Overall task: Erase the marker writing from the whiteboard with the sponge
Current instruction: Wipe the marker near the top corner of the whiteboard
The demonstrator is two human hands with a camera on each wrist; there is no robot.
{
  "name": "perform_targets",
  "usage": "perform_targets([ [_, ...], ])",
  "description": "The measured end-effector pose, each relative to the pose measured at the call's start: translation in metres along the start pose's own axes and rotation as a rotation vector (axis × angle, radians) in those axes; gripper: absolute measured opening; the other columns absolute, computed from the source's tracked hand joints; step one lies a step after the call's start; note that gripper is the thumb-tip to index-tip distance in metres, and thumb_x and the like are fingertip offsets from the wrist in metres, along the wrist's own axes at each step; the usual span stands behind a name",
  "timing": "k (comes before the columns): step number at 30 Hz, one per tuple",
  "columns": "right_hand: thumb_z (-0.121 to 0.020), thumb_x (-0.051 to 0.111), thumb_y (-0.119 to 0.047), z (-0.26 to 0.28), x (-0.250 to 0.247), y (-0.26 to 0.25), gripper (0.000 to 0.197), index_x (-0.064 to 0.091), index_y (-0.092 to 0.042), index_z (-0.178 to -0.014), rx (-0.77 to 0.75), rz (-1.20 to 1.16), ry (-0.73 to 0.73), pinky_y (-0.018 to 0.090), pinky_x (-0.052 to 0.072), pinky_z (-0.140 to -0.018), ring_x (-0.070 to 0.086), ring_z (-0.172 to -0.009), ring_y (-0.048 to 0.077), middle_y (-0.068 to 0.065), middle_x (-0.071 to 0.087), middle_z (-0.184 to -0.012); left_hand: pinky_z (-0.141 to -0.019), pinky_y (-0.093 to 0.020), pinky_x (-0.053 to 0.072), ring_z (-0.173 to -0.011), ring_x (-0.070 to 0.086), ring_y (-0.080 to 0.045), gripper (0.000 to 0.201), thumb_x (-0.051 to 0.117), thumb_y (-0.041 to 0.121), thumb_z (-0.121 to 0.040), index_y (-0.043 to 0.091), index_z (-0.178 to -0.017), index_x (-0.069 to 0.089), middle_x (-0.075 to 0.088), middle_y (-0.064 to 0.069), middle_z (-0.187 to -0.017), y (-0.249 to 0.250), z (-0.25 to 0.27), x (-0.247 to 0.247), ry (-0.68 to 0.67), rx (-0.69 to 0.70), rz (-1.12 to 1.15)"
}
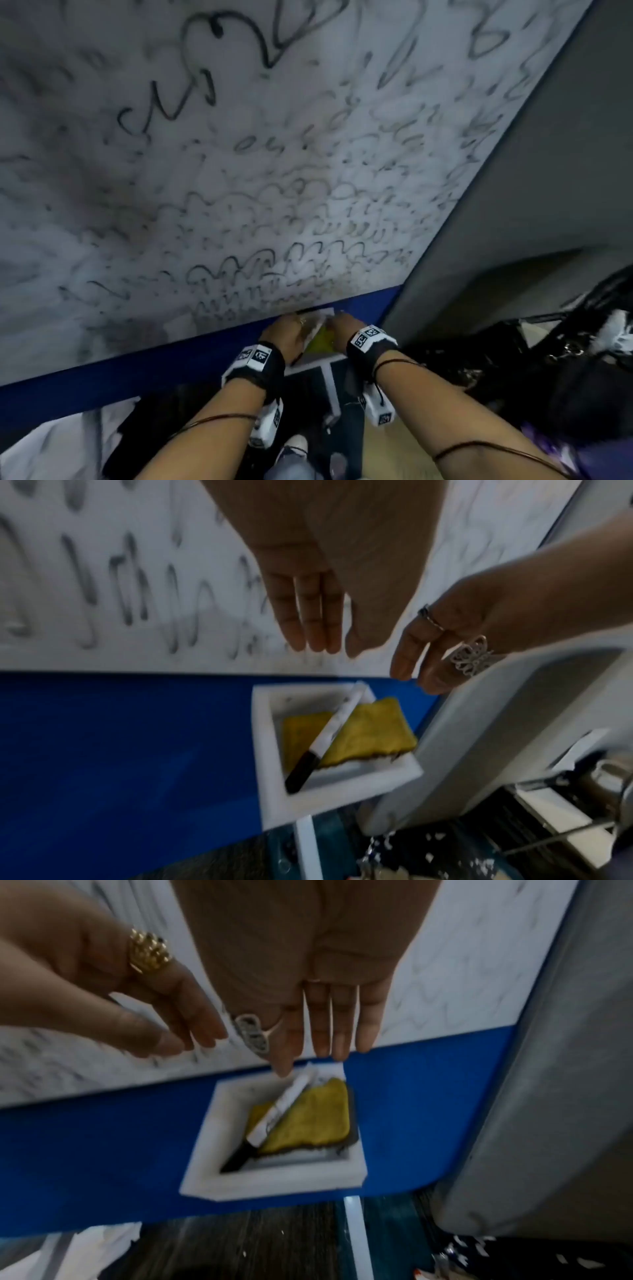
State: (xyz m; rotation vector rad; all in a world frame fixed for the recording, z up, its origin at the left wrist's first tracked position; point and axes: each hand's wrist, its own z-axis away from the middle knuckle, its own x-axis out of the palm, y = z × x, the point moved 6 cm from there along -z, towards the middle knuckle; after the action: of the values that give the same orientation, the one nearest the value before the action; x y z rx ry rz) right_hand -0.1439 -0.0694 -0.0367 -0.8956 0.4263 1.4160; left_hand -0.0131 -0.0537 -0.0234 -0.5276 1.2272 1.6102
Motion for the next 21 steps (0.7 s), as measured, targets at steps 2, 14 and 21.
perform_targets([
  [2,-0.091,0.051,-0.015,-0.016,0.013,-0.001,0.052,0.035,-0.007,-0.141,0.031,0.001,0.015,0.039,0.039,-0.103,0.041,-0.129,0.032,0.016,0.036,-0.143,-0.088,-0.031,0.046,-0.112,0.054,-0.029,0.039,0.046,0.02,-0.093,0.009,-0.131,0.051,0.05,-0.012,-0.134,-0.014,-0.008,0.02,-0.089,-0.066,-0.013],
  [14,-0.098,0.037,-0.015,-0.064,0.044,0.018,0.044,0.029,-0.004,-0.141,0.233,-0.023,0.061,0.038,0.028,-0.107,0.032,-0.132,0.033,0.019,0.032,-0.144,-0.096,-0.032,0.039,-0.119,0.05,-0.031,0.047,0.027,0.039,-0.103,0.011,-0.138,0.042,0.046,-0.014,-0.139,-0.021,-0.055,0.071,-0.162,-0.071,-0.127],
  [21,-0.096,0.043,-0.009,-0.063,0.043,0.03,0.037,0.04,-0.002,-0.133,0.275,-0.216,0.064,0.036,0.037,-0.104,0.044,-0.125,0.033,0.02,0.043,-0.136,-0.104,-0.037,0.034,-0.13,0.039,-0.032,0.048,0.036,0.027,-0.101,0.012,-0.145,0.029,0.034,-0.013,-0.148,-0.031,-0.063,0.079,-0.195,-0.16,-0.157],
])
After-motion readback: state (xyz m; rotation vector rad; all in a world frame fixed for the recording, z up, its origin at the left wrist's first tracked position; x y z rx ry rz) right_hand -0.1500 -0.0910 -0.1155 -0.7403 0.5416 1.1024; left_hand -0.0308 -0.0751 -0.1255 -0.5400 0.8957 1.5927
